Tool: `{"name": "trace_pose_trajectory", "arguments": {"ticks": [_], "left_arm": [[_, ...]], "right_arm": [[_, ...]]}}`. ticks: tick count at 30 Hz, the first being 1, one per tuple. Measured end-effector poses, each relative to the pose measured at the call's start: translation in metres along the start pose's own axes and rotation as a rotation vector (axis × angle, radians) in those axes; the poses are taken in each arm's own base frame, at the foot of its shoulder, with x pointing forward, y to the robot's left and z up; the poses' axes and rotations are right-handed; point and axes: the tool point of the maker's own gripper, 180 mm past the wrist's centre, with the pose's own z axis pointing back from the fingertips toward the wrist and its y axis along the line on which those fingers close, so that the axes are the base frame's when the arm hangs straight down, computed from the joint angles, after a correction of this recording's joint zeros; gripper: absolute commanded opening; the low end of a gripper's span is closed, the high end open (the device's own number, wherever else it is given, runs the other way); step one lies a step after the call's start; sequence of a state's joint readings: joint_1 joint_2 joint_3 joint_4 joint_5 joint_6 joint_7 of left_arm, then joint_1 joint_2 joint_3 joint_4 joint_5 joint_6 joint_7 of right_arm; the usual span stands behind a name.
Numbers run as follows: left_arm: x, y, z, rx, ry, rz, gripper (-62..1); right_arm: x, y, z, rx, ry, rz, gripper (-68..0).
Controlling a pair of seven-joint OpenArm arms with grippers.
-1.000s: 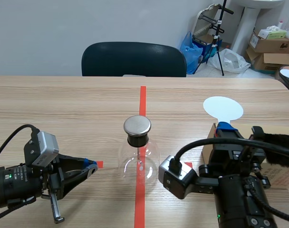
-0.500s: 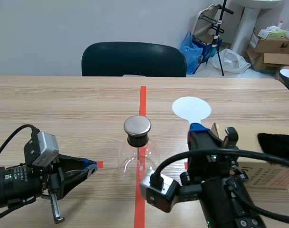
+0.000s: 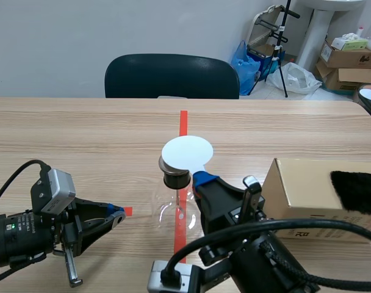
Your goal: Do the electroscope experiment
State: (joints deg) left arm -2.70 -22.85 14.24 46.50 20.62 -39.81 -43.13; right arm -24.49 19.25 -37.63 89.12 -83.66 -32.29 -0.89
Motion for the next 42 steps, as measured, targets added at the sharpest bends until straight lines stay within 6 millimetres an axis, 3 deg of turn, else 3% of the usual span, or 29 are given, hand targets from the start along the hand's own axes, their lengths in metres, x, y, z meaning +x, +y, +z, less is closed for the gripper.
{"name": "trace_pose_trajectory", "arguments": {"ticks": [6,42], "left_arm": [[0.0000,0.0000,0.0000,0.000,0.000,0.000,-57.9],[0.0000,0.0000,0.0000,0.000,0.000,0.000,-57.9]], "right_arm": [[0.0121,0.0000,0.0004,0.000,-0.067,0.000,-66.5],[0.0119,0.0000,0.0004,0.000,-0.066,0.000,-66.5]]}}
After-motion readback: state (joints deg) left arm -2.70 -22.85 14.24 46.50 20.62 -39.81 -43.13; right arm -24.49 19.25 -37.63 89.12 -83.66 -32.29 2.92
